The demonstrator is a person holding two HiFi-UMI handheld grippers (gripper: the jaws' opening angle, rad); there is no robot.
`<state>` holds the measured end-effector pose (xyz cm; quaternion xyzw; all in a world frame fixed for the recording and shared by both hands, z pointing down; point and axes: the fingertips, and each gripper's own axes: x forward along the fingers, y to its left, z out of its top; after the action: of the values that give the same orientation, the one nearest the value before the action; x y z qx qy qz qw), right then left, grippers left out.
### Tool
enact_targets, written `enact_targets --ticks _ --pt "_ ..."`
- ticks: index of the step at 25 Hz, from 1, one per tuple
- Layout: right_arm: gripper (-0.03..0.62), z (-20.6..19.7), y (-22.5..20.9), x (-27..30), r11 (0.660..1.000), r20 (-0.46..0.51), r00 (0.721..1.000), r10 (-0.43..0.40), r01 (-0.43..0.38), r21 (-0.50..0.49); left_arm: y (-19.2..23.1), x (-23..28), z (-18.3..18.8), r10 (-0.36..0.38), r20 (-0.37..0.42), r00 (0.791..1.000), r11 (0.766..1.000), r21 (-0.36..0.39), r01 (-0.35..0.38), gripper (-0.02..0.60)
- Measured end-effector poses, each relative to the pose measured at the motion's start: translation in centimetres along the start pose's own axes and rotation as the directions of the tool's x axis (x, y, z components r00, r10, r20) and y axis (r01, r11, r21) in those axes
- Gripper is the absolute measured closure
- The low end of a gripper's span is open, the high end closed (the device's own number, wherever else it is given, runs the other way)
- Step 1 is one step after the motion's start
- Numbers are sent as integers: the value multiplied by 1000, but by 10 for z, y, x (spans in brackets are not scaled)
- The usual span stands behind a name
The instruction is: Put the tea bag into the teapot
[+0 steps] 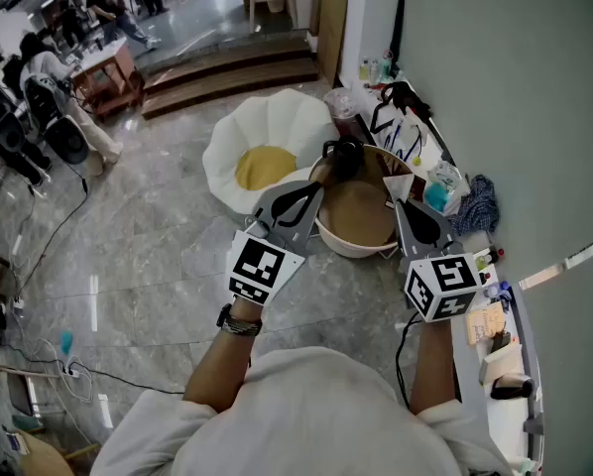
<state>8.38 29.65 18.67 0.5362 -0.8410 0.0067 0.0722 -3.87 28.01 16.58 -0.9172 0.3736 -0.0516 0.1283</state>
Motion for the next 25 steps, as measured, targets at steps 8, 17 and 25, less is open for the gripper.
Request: enact_targets --ticks 8,17,25 --pt "592 5 -13 -15 1000 59 998 -12 11 25 -17 4 0 3 -4 1000 1000 -10 -3 577" --pt "592 -9 -34 -26 999 35 999 -10 9 47 -34 8 -5 25 -37 999 999 -20 -26 577" --pt "592 -22 -45 -21 998 29 999 14 -16 54 -42 11 -18 51 -83 995 998 -29 -54 577"
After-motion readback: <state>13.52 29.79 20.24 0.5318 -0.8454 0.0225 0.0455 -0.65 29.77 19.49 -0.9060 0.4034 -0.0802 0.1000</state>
